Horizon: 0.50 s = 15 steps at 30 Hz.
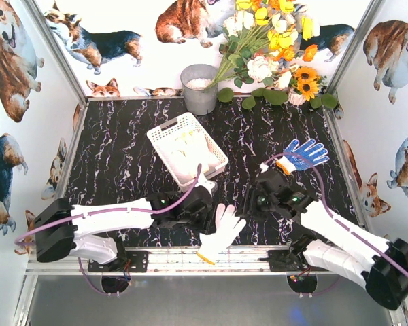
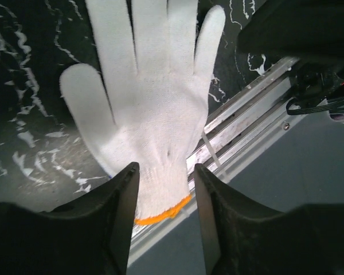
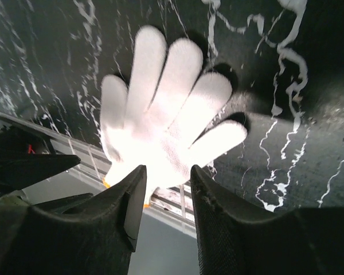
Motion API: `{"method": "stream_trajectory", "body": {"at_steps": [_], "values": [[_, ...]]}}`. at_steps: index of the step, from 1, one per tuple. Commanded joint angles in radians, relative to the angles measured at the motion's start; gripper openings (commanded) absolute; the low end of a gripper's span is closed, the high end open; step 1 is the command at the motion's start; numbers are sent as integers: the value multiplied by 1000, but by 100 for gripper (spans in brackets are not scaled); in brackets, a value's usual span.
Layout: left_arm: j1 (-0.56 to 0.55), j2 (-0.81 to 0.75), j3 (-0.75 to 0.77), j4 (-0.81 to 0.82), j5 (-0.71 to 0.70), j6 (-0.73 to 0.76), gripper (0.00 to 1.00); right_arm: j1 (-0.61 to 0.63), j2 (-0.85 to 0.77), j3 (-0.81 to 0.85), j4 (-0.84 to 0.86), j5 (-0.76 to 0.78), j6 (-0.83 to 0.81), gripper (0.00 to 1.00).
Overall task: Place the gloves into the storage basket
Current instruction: Place the glove at the center of the board.
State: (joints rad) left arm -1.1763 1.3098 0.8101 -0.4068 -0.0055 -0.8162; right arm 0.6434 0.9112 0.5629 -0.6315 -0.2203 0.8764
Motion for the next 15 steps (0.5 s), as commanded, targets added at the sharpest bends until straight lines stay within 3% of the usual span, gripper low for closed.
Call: {"method": "stream_trajectory", "body": {"at_steps": [1, 7, 15], "values": [[4, 45, -38, 163, 62, -44, 35, 68, 55, -32, 69, 3, 81, 37], [4, 104, -82, 197, 69, -48, 30, 103, 131, -74, 200, 27, 116, 28], [6, 127, -137, 229, 65, -76, 29, 109, 171, -101, 221, 109, 94, 23]]}}
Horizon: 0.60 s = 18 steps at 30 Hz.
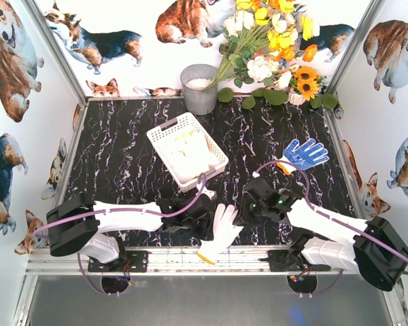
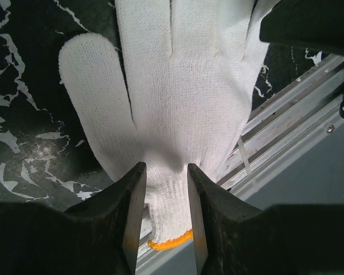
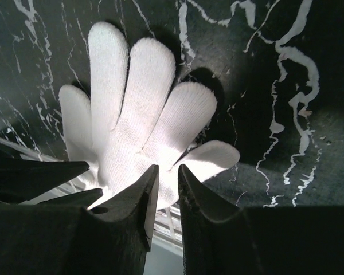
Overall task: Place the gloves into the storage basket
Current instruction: Place the glove at the center of the board.
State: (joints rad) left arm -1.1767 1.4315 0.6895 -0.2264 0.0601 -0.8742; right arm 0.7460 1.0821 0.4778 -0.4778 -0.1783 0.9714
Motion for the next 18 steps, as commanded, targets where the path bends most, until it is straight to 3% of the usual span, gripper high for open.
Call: {"method": "stream_trajectory", "body": {"at_steps": [1, 18], "values": [[6, 6, -20, 49, -2, -20, 29, 6, 1, -20, 74, 77, -3, 22], [28, 11, -70, 92, 3, -45, 29, 6, 210, 65, 161, 209, -99, 21]]}}
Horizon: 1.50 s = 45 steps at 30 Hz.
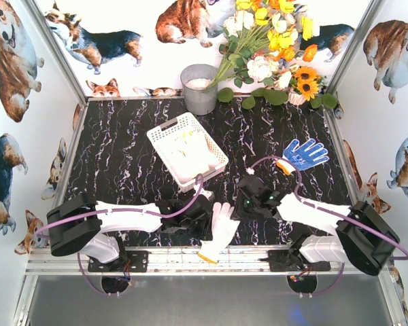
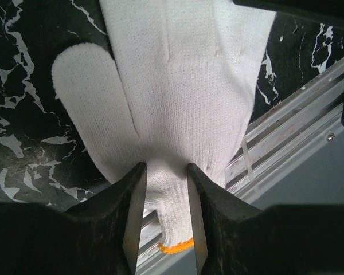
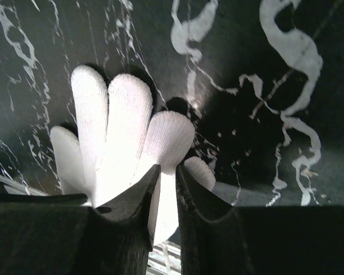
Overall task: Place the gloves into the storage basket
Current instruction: Place the glove at the center of the board, then pick up the glove from the center of the board.
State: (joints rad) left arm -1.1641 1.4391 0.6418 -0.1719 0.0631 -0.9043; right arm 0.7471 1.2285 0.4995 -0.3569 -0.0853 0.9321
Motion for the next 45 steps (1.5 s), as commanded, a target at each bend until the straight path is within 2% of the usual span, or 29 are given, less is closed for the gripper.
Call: {"method": "stream_trajectory", "body": {"at_steps": [1, 9, 14, 16, 18, 24, 28, 31, 33, 36, 39, 45], "values": [[19, 2, -26, 44, 1, -17, 29, 5, 83, 59, 43, 121, -70, 20], [62, 11, -54, 130, 5, -31, 29, -6, 214, 158, 99, 128, -150, 20], [82, -1, -38, 126, -30, -11, 31, -25, 242, 200, 111, 100, -180, 20], [82, -24, -23, 122, -38, 16, 35, -31, 224, 206, 116, 80, -193, 24], [81, -45, 9, 102, -31, 63, 44, -36, 189, 214, 100, 68, -205, 31], [89, -119, 150, -29, -61, 203, 69, -63, 3, 255, -66, 86, -255, 48], [131, -165, 221, -168, -103, 252, 72, -100, -148, 255, -143, 137, -281, 56], [186, -214, 267, -284, -132, 270, 74, -144, -231, 266, -199, 164, -319, 63], [231, -257, 290, -356, -162, 291, 79, -176, -260, 288, -246, 181, -352, 69], [322, -326, 319, -452, -228, 346, 86, -232, -258, 320, -301, 207, -396, 71], [462, -372, 349, -556, -281, 413, 92, -306, -239, 334, -321, 171, -407, 71], [766, -444, 358, -575, -295, 562, 99, -466, -195, 323, -300, 150, -422, 71]]}}
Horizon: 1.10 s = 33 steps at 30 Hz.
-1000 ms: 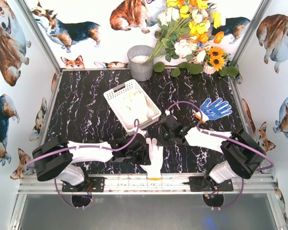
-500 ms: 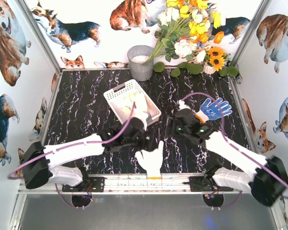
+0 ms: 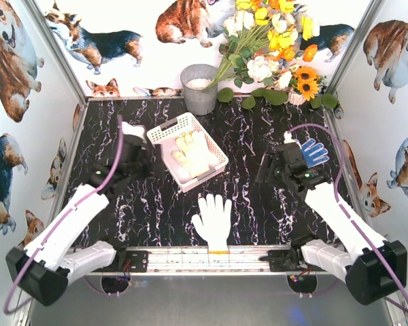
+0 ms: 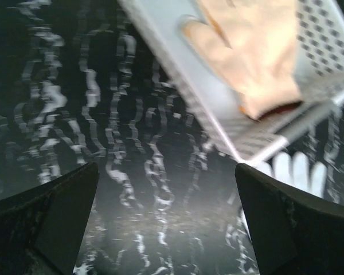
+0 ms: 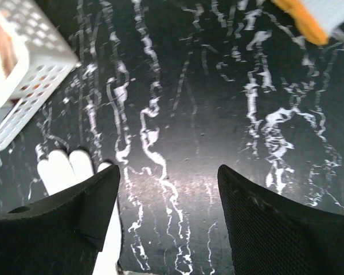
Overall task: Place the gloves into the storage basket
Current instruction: Pick up the glove from the center of the board.
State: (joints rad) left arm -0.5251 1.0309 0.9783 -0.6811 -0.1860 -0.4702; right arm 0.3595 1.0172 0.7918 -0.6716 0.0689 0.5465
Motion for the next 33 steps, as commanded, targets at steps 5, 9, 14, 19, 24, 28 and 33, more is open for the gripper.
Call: {"method": "stream_trajectory", "body": {"at_steps": [5, 9, 14, 19, 24, 28, 33], "values": [[310, -75, -40, -6, -93, 161, 100, -197, 66, -14, 88, 15, -42, 71], [391, -76, -74, 34, -83, 216, 100, -260, 133, -12, 131, 34, -47, 71], [399, -74, -113, 81, -138, 254, 100, -285, 251, 45, 173, 81, -110, 69], [402, -46, -127, 98, -131, 261, 100, -342, 411, 120, 181, 29, -131, 58], [405, -27, -130, 101, -126, 265, 100, -379, 503, 171, 191, -16, -120, 55], [407, -10, -129, 101, -117, 265, 100, -404, 539, 190, 204, -15, -101, 55], [408, 6, -127, 101, -106, 265, 100, -437, 562, 197, 225, 11, -90, 54]]}}
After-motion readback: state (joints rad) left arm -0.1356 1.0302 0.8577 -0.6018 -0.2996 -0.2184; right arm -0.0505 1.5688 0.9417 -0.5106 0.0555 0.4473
